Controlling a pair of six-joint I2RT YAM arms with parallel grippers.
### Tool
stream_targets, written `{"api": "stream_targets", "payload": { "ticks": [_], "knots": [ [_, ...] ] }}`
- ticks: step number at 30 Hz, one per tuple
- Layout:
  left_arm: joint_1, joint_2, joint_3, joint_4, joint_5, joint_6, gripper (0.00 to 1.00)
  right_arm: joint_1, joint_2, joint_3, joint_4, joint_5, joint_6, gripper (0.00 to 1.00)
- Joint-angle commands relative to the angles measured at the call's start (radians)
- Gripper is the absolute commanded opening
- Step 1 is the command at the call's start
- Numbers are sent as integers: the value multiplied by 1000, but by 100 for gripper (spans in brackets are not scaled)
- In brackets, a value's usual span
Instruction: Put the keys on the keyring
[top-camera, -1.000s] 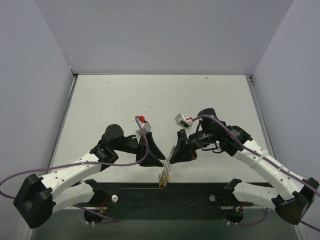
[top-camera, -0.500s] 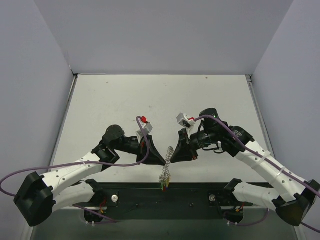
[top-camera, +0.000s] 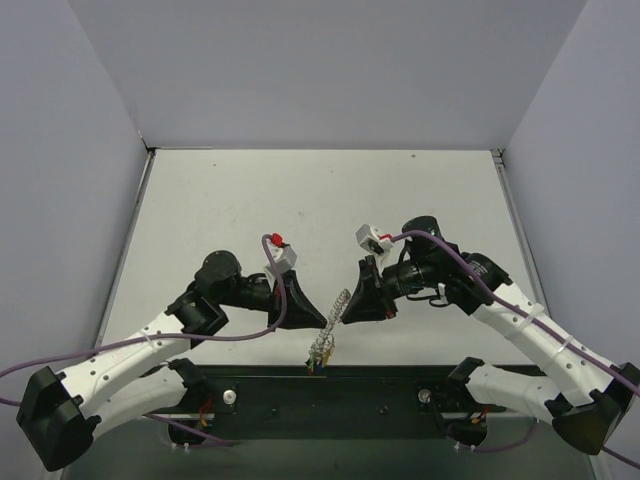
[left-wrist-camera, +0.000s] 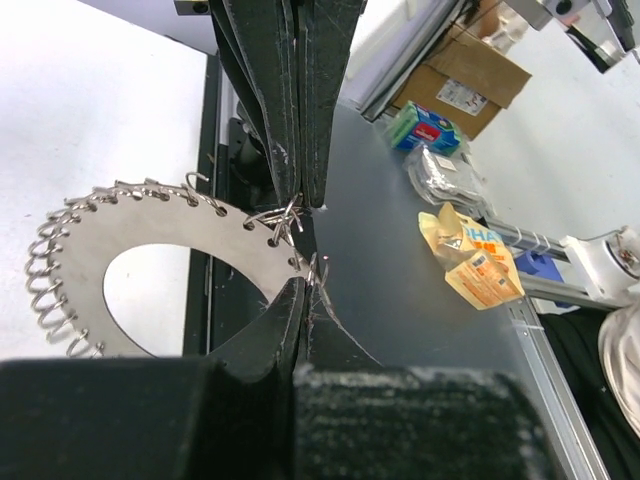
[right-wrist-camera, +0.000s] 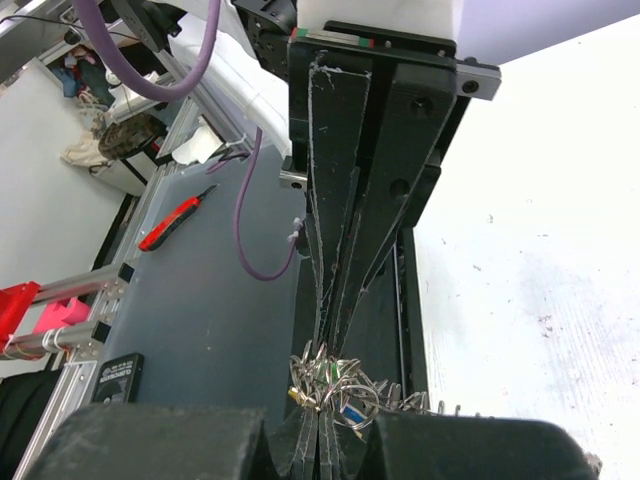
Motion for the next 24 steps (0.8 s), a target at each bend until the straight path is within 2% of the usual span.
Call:
{"api": "stream_targets", "payload": {
  "ticks": [1,10,17,18,19,21,22,24],
  "knots": [
    [-5,-62,60,-104,-85,74,0,-11,-24,3,53,-32,-8,0],
    [-7,-114,66,-131,-161,93,0,-12,-9,-17,79,-29,9,0],
    [-7,-137,69,-146,-227,110,0,-12,-1,-34,116,54,49,1],
    [-7,-140,69,-149,-236,111,0,-12,-1,-35,119,92,55,7],
    [-7,-145,66,-148,-251,110,0,-12,-6,-39,128,118,74,21],
    [-7,-162,63,-140,-276,105,0,-12,-24,-46,143,167,78,32],
    [-7,-168,51,-113,-292,93,0,-12,-32,-57,160,181,80,42],
    [-7,-183,43,-95,-314,84,0,-12,-59,-71,183,219,106,49]
  ]
}}
